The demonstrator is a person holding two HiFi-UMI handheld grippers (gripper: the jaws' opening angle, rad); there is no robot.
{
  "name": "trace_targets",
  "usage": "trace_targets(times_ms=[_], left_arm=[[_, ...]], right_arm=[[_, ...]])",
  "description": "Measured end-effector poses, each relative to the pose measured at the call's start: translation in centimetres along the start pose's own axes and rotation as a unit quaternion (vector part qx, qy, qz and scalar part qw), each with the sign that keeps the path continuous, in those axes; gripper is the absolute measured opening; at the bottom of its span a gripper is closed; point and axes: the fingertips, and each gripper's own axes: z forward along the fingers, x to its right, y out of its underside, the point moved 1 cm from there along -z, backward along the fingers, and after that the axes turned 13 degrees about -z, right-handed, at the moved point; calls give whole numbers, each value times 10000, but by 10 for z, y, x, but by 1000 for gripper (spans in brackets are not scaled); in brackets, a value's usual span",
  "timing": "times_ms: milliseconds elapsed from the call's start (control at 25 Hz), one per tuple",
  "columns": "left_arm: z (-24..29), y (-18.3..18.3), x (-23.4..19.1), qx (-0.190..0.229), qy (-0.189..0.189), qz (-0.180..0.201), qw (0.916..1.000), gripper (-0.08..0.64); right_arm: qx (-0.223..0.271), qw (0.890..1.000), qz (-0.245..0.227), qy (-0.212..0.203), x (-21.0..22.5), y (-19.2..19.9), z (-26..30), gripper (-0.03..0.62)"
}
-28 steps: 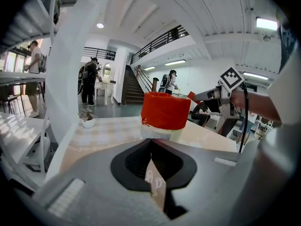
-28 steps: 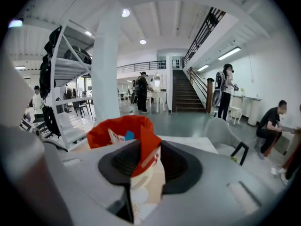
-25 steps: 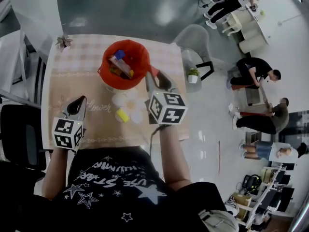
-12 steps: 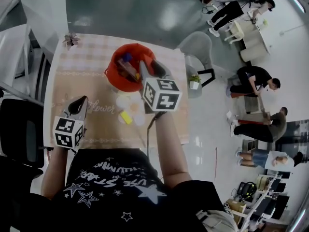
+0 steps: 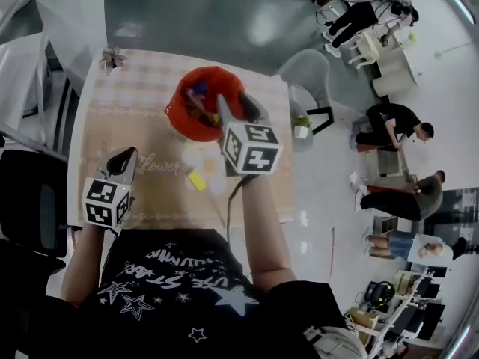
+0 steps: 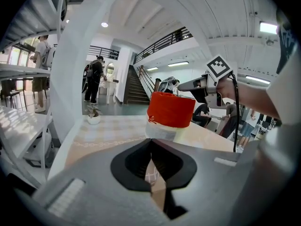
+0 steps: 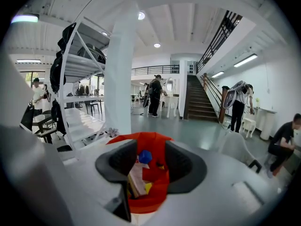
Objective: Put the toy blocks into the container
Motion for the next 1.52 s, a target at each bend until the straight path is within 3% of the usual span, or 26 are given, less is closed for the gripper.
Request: trace_targets(times_ms=[360, 680, 1160, 1520], left_arm=[[2, 5, 11, -84, 76, 95, 9999, 11], [-6, 6, 31, 19, -214, 128, 9997, 11], [-32, 39, 72, -57, -753, 6, 9971, 11], [-45, 61, 80, -112, -1095, -140, 9938, 11]], right_arm=[[82, 9999, 108, -19, -4, 16, -27, 187], [131, 9996, 195, -171, -2, 44, -63, 186], [-197, 9956, 146, -908, -29, 104, -93, 186], [-898, 9812, -94, -1707, -83, 167, -88, 186]])
